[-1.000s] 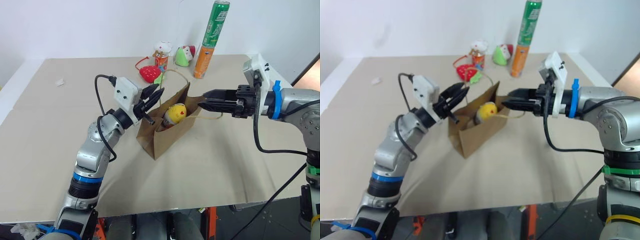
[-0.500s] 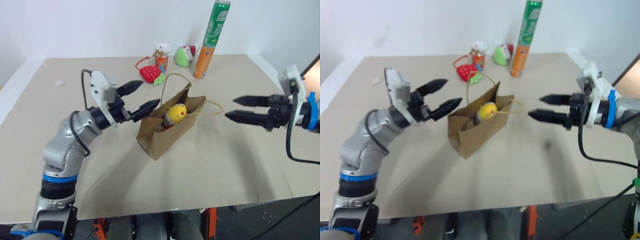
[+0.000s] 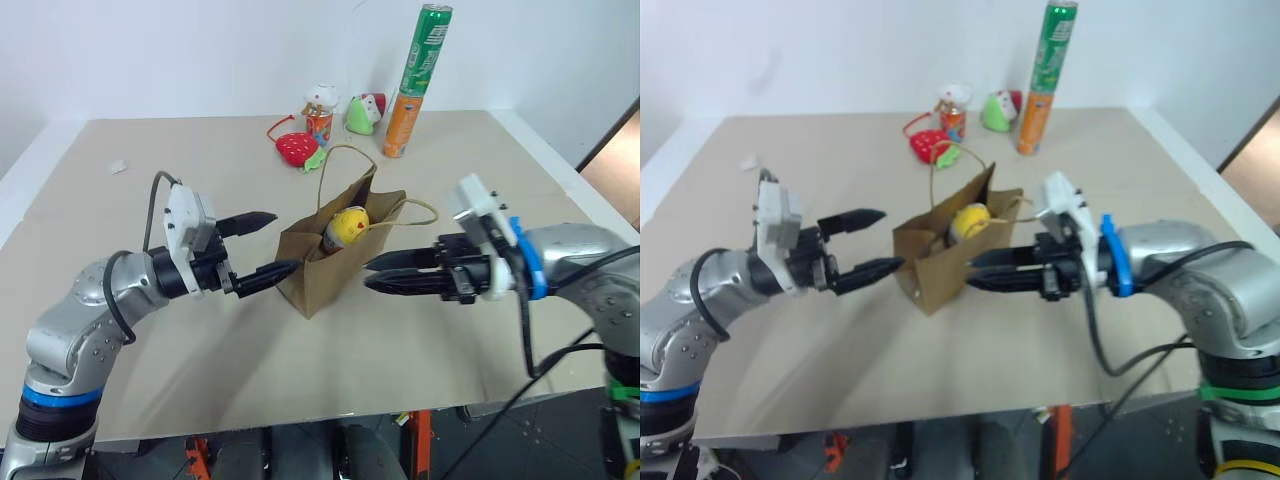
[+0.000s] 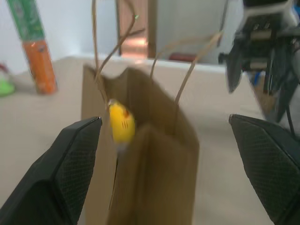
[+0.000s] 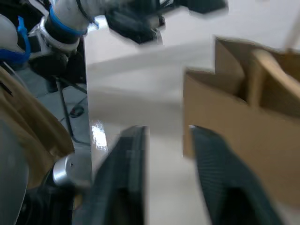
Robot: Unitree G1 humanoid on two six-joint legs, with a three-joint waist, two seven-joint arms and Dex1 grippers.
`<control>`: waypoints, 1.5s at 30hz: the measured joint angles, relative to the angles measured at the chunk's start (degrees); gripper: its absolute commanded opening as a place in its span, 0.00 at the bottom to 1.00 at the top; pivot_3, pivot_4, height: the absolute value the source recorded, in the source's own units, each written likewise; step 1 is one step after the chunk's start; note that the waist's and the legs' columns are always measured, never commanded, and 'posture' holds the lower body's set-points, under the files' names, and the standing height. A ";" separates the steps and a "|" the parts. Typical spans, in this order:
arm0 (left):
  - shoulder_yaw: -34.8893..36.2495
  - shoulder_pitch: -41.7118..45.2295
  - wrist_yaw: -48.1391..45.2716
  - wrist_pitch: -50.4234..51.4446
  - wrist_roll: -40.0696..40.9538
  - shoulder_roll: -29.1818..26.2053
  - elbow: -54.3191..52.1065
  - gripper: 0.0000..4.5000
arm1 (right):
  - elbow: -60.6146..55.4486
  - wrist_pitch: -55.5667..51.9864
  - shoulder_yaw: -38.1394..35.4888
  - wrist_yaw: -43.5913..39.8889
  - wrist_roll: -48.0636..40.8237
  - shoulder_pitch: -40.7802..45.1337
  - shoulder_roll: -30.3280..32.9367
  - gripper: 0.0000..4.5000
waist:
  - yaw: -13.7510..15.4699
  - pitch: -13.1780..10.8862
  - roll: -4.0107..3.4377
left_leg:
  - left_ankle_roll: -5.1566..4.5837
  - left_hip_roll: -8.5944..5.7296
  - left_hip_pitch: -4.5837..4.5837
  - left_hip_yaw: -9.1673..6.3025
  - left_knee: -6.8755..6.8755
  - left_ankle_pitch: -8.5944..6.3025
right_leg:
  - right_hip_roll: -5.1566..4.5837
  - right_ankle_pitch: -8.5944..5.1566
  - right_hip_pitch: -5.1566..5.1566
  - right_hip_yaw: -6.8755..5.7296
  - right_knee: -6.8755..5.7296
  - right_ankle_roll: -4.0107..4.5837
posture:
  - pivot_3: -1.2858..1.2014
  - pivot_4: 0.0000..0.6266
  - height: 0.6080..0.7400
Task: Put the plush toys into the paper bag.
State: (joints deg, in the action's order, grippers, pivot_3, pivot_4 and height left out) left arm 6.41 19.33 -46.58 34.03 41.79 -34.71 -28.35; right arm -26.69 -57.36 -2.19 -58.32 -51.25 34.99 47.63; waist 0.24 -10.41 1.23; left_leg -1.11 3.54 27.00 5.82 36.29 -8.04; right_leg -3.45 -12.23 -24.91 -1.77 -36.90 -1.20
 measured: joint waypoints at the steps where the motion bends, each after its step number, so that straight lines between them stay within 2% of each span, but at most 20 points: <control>1: 0.10 -1.29 0.39 -1.02 -0.92 0.03 -0.94 1.00 | -0.82 0.10 1.58 1.68 0.38 0.25 -1.89 0.01 | 0.19 0.01 0.02 | 0.00 -0.02 0.05 0.03 0.00 0.00 | -0.06 -0.01 -0.04 -0.03 0.00 -0.02 | 0.52 0.24 1.00; 4: -0.15 -4.95 1.70 -4.74 -4.25 0.66 -2.40 1.00 | -2.61 3.86 7.13 6.18 6.18 -0.47 -5.53 0.01 | 0.21 0.03 0.04 | -0.01 -0.08 0.15 0.13 -0.01 0.00 | -0.17 -0.02 -0.10 0.00 0.00 -0.01 | 0.52 0.24 1.00; 12: -4.06 -6.43 2.82 -8.24 -8.22 2.23 -3.11 1.00 | -2.23 10.73 13.24 9.14 15.58 -0.81 -8.87 0.01 | 0.20 0.04 0.05 | -0.01 0.00 0.24 0.10 -0.02 0.00 | -0.06 0.00 -0.12 -0.04 0.00 0.02 | 0.52 0.24 1.00; 24: -6.80 -3.23 6.28 -8.01 -10.81 5.18 -0.74 1.00 | -1.51 13.71 14.30 8.07 18.97 -2.15 -8.98 0.01 | 0.23 0.05 0.07 | -0.01 0.03 0.24 0.09 -0.02 0.01 | 0.03 0.00 -0.01 -0.05 -0.01 0.01 | 0.52 0.24 1.00; 29: -7.06 -2.89 7.28 -9.93 -12.56 6.26 0.20 1.00 | -1.50 14.78 14.76 6.47 20.49 -5.11 -6.63 0.01 | 0.21 0.05 0.08 | -0.01 0.06 0.24 0.10 -0.01 0.01 | 0.07 0.00 -0.01 -0.01 -0.01 0.01 | 0.52 0.24 1.00; 36: -5.43 -2.90 7.56 -9.70 -10.97 6.50 0.18 1.00 | -1.16 15.61 14.64 5.84 21.20 -5.69 -5.99 0.01 | 0.20 0.05 0.08 | -0.01 0.08 0.24 0.09 -0.01 0.01 | 0.08 0.00 -0.01 -0.02 -0.01 0.02 | 0.52 0.24 1.00; 45: -7.19 -2.89 6.21 -5.39 -7.57 6.36 -0.07 1.00 | 3.28 18.89 15.38 5.74 23.85 -2.47 -8.99 0.01 | 0.20 0.05 0.09 | 0.02 0.06 0.23 0.10 0.01 0.04 | 0.16 0.02 0.00 -0.02 -0.02 0.03 | 0.52 0.24 1.00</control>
State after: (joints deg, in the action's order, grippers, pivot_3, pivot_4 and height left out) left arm -0.78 16.44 -40.38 28.64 34.22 -28.35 -28.42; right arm -23.41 -38.47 13.18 -52.58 -27.40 32.52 38.64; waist 0.44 -10.36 1.32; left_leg -1.09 3.61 27.23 5.92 36.30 -8.00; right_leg -3.29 -12.22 -24.92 -1.79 -36.92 -1.17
